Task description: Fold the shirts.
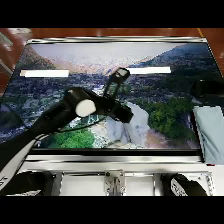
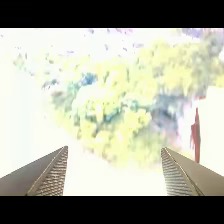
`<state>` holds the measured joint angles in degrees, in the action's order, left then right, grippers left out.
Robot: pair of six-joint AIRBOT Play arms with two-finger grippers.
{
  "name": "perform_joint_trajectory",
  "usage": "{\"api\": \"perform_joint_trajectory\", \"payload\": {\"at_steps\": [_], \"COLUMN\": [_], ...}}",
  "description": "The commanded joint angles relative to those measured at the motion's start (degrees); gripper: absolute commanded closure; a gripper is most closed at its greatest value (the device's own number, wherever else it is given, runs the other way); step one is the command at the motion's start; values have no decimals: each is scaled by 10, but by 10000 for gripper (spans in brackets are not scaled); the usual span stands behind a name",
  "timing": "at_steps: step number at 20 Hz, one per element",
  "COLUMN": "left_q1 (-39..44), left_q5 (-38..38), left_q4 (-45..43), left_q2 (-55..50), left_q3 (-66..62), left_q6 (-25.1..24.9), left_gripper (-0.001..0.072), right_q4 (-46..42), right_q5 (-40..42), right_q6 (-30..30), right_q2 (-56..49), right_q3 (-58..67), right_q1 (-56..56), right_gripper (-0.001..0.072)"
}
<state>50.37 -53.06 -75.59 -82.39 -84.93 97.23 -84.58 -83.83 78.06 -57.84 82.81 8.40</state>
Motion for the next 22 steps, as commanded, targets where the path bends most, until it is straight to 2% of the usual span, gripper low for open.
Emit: {"api": "perform_joint_trajectory", "payload": {"at_steps": [1,5,7,9,12,16,22], "left_q1": [6,-134,-200,-239,-246,-220,-145], "left_q5": [3,-141,-210,-223,-150,18,88], "left_q4": [16,15,33,93,213,408,514], "left_q2": [-49,-7,11,29,32,30,-35], "left_q3": [1,3,24,96,248,392,409], "left_q6": [45,5,-31,-64,-88,-144,-191], "left_gripper": [2,3,3,3,2,3,3], "right_q4": [-18,-32,37,135,236,249,252], "right_q5": [-18,1,14,18,17,11,9], "right_q6": [8,4,-21,-56,-83,-83,-78], "right_q2": [11,-4,-21,-45,-81,-111,-113], "right_q3": [-28,-132,-205,-264,-313,-320,-320], "right_q1": [0,14,57,110,170,179,179], "right_gripper": [17,18,18,18,17,17,17]}}
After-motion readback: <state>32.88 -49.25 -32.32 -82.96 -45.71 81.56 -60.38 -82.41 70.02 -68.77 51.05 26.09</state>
